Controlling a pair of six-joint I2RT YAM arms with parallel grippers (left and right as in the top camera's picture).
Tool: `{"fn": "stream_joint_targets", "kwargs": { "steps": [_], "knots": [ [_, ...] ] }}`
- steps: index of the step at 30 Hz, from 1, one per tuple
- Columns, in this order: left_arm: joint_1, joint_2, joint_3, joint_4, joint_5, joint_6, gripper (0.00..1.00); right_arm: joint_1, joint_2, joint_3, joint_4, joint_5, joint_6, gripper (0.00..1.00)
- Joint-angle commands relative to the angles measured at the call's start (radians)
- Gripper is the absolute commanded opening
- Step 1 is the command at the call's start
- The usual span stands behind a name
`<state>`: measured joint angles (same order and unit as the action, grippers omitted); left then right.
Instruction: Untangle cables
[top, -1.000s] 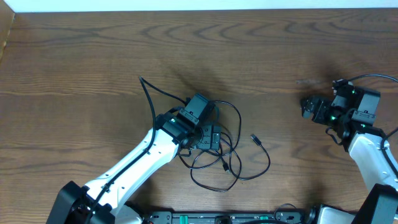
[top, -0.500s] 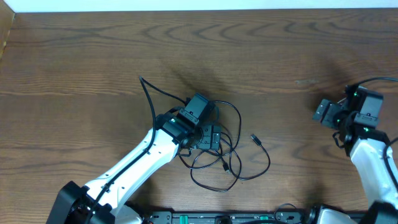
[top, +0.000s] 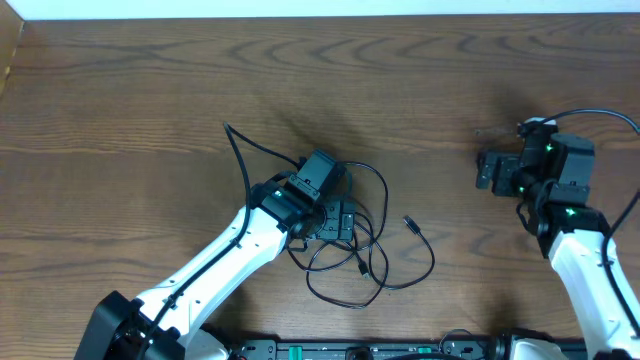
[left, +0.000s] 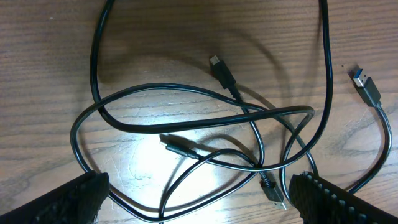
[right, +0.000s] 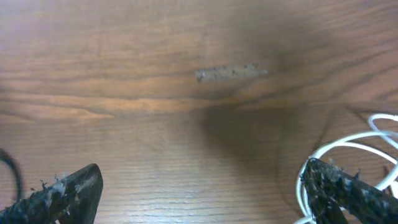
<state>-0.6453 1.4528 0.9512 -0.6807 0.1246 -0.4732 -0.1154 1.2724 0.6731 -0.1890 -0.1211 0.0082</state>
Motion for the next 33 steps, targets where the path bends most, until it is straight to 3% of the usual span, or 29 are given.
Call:
{"fn": "stream_joint_targets", "kwargs": {
  "steps": [1,9,25,33],
  "knots": [
    [0.001,-0.003,0.015,-0.003,-0.013,0.009,0.98,0.005,0.068,-0.001,0.013,0.082,-0.032,0.99],
    [0.001,-0.003,0.015,-0.003,-0.013,0.009,0.98,0.004,0.258,-0.001,0.079,0.082,-0.031,0.99],
    [0.001,-0.003,0.015,-0.003,-0.013,0.009,0.98,-0.081,0.398,-0.001,0.093,0.096,-0.012,0.99],
    [0.001,-0.003,0.015,-0.003,-0.013,0.009,0.98,-0.142,0.407,-0.001,0.094,0.166,0.138,0.99]
  ]
}}
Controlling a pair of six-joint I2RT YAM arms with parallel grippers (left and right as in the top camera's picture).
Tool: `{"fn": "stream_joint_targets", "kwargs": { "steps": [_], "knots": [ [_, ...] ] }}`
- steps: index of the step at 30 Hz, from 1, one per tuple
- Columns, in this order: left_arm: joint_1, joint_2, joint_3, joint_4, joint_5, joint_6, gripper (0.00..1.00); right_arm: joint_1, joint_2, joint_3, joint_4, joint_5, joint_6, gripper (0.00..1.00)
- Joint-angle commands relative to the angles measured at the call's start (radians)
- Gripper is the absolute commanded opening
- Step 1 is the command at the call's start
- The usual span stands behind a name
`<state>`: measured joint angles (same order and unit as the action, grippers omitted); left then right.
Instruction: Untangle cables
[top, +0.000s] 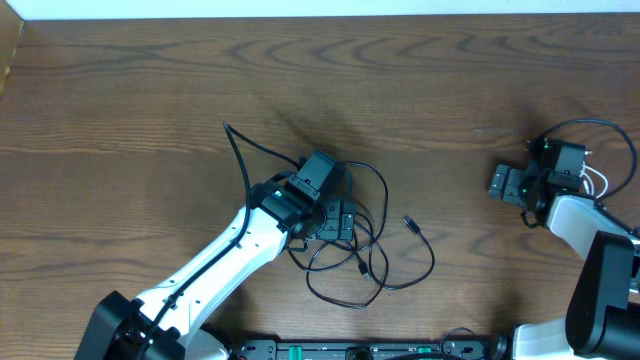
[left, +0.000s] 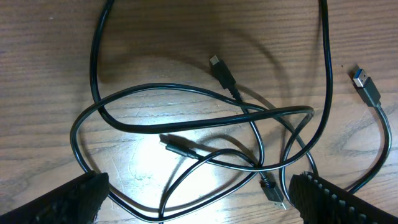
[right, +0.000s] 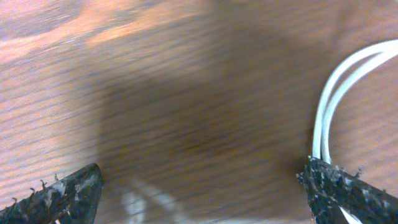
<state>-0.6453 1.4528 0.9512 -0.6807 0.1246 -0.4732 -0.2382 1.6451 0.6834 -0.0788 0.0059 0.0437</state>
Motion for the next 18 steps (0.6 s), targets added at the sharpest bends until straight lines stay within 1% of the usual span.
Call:
{"fn": "stream_joint_targets", "kwargs": {
  "steps": [1,4,5,7,9,11,16,18],
  "knots": [
    [0.001,-0.003,0.015,-0.003,-0.013,0.009,0.98,-0.019,0.034,-0.011,-0.014,0.032,0.119,0.99],
    [0.001,-0.003,0.015,-0.003,-0.013,0.009,0.98,-0.014,0.034,-0.011,0.017,-0.117,0.128,0.99],
    [0.001,-0.003,0.015,-0.003,-0.013,0.009,0.98,-0.010,0.034,-0.011,0.044,-0.256,0.127,0.99],
    [0.001,-0.003,0.015,-0.003,-0.013,0.009,0.98,0.000,0.034,-0.011,0.070,-0.383,0.127,0.99],
    [0.001,-0.003,0.015,-0.003,-0.013,0.009,0.98,0.018,0.034,-0.011,0.080,-0.460,0.128,0.99],
    [0.001,-0.003,0.015,-0.003,-0.013,0.009,0.98,0.048,0.034,-0.011,0.081,-0.488,0.129,0.99],
    [0.001,-0.003,0.015,-0.004,-0.013,0.009,0.98,0.129,0.035,-0.011,0.098,-0.475,0.150,0.99],
    [0.001,-0.003,0.015,-0.003,-0.013,0.009,0.98,0.178,0.035,-0.011,0.101,-0.475,0.221,0.99]
  ]
}}
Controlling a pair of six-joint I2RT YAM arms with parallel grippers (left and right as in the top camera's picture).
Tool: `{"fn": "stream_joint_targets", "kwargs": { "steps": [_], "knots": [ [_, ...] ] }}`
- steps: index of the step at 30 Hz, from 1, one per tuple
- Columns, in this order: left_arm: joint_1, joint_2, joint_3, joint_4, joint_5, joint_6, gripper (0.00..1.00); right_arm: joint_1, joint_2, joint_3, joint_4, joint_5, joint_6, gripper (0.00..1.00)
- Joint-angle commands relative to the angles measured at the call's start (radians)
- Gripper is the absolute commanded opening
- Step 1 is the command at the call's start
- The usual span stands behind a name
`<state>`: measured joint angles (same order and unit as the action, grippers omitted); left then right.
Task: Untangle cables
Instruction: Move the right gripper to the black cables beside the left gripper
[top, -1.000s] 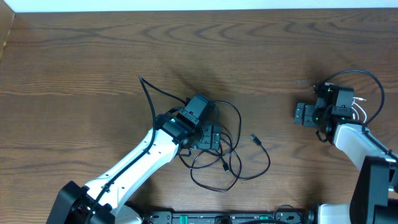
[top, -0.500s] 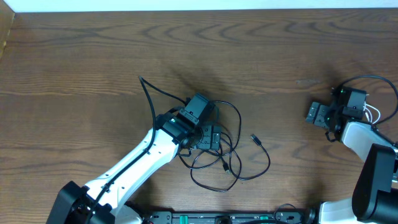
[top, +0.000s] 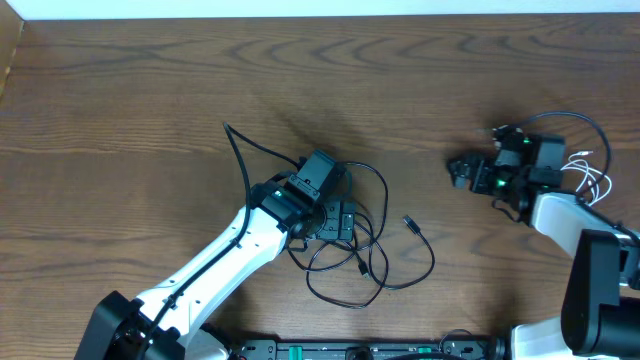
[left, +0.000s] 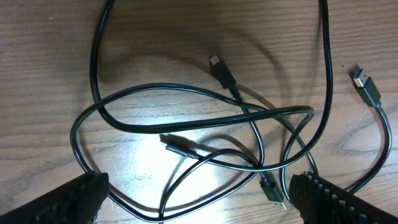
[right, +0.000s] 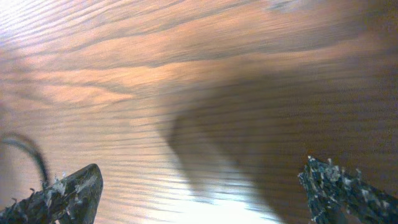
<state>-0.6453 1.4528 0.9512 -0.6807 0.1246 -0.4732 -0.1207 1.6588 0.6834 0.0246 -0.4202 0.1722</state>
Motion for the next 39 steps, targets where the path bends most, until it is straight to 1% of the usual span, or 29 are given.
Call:
{"fn": "stream_joint_targets", "kwargs": {
  "steps": [1,4,6,9,16,21,31,39],
  "knots": [
    [0.001,-0.003,0.015,-0.004,-0.013,0.009,0.98,0.082,0.021,-0.011,-0.005,-0.050,0.145,0.99],
    [0.001,-0.003,0.015,-0.003,-0.013,0.009,0.98,0.146,0.021,-0.012,-0.039,-0.050,0.243,0.99],
    [0.001,-0.003,0.015,-0.003,-0.013,0.009,0.98,0.200,0.021,-0.012,-0.062,-0.049,0.270,0.99],
    [0.001,-0.003,0.015,-0.004,-0.013,0.009,0.98,0.301,0.022,-0.013,-0.039,0.010,0.341,0.99],
    [0.001,-0.003,0.015,-0.003,-0.013,0.009,0.98,0.492,0.022,-0.013,0.010,0.085,0.377,0.99],
    [0.001,-0.003,0.015,-0.003,-0.013,0.009,0.98,0.559,0.022,-0.013,0.009,0.100,0.461,0.99],
    [0.001,-0.003,0.015,-0.003,-0.013,0.009,0.98,0.684,0.022,-0.013,0.006,0.131,0.459,0.99],
    [0.001,-0.003,0.015,-0.004,-0.013,0.009,0.98,0.698,0.022,-0.013,0.034,0.130,0.460,0.99]
  ]
}}
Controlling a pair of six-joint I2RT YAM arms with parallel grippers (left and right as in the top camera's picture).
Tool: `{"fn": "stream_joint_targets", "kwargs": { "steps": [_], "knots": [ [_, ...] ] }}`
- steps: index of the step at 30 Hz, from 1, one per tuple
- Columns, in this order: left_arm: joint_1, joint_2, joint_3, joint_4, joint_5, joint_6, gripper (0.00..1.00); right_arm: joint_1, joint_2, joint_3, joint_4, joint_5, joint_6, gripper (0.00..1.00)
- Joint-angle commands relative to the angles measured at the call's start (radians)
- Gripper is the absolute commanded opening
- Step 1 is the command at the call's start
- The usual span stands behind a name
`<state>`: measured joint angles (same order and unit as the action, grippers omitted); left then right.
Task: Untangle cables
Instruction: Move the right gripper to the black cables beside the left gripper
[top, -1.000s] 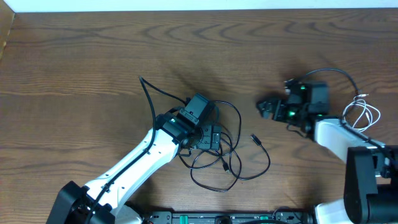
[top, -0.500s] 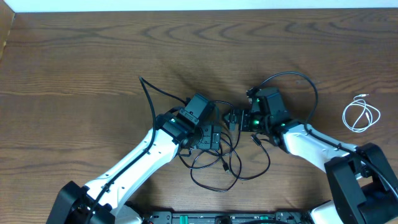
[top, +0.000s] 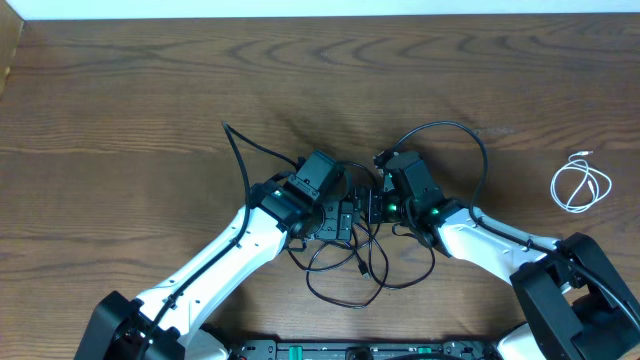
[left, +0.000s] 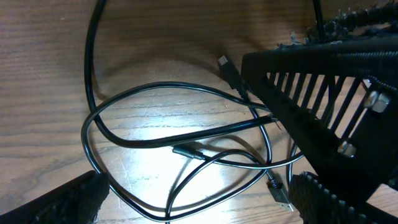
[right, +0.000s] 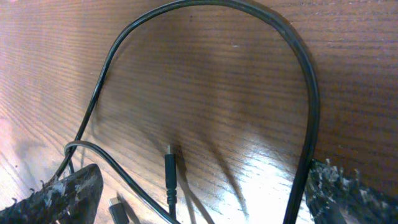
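Black cables lie in a tangle (top: 360, 262) at the table's front centre. My left gripper (top: 338, 215) hovers over it, open; in its wrist view the loops (left: 186, 134) cross between the fingers (left: 68, 199) of that open gripper (left: 193, 205). My right gripper (top: 372, 205) faces it from the right, also open, and its black body (left: 311, 93) fills the right of that view. The right gripper (right: 205, 202) looks down on a wide cable arc (right: 309, 74) and a small plug (right: 169, 168). Nothing is held.
A white cable (top: 582, 186) lies coiled by itself near the right edge of the wooden table (top: 150, 90). One black cable end (top: 228, 130) trails toward the back left. A black lead on the right arm (top: 470, 135) arches above the table.
My right gripper was at the right of the table, away from the tangle; now it is at the centre, right beside the left gripper. The black loops have shifted slightly. The left arm stays put.
My left gripper stayed open over the black tangle throughout. My right gripper was open at the right side with a white cable at its edge, then farther right beside that cable, then left of it, and now at the tangle. The white cable lies alone.
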<state>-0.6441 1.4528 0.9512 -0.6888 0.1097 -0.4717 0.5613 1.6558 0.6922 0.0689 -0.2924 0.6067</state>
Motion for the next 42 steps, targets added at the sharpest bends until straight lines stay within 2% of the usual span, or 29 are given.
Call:
{"fn": "stream_joint_targets", "kwargs": {
  "steps": [1,28,29,31,32,34,35,38,40,42],
  "knots": [
    [0.000,-0.003,0.015,0.005,0.002,0.007,0.98,0.016,0.025,-0.022,-0.010,-0.001,0.025,0.99],
    [0.000,-0.003,0.015,0.004,0.001,0.008,0.98,0.016,0.025,-0.022,-0.008,-0.054,0.025,0.99],
    [0.000,-0.003,0.015,0.005,0.002,0.007,0.98,0.016,0.025,-0.022,-0.008,-0.053,0.025,0.97],
    [0.000,-0.003,0.015,0.005,0.002,0.007,0.98,0.016,0.025,-0.022,-0.008,-0.053,0.025,0.84],
    [0.000,-0.003,0.015,0.005,0.002,0.007,0.98,0.016,0.025,-0.022,-0.008,-0.051,0.025,0.71],
    [0.000,-0.003,0.015,0.005,0.002,0.007,0.98,0.016,0.025,-0.022,-0.008,-0.050,0.025,0.52],
    [0.000,-0.003,0.015,0.005,0.002,0.007,0.98,0.016,0.025,-0.022,-0.008,-0.050,0.025,0.36],
    [0.000,-0.003,0.015,0.005,0.002,0.007,0.98,0.016,0.025,-0.022,-0.004,-0.050,0.024,0.10],
    [0.000,-0.003,0.015,0.005,0.002,0.007,0.98,0.015,0.025,-0.022,0.000,-0.050,0.024,0.01],
    [0.000,-0.003,0.015,0.017,0.001,0.008,0.98,0.015,0.025,-0.022,0.000,-0.050,0.024,0.01]
  ]
}}
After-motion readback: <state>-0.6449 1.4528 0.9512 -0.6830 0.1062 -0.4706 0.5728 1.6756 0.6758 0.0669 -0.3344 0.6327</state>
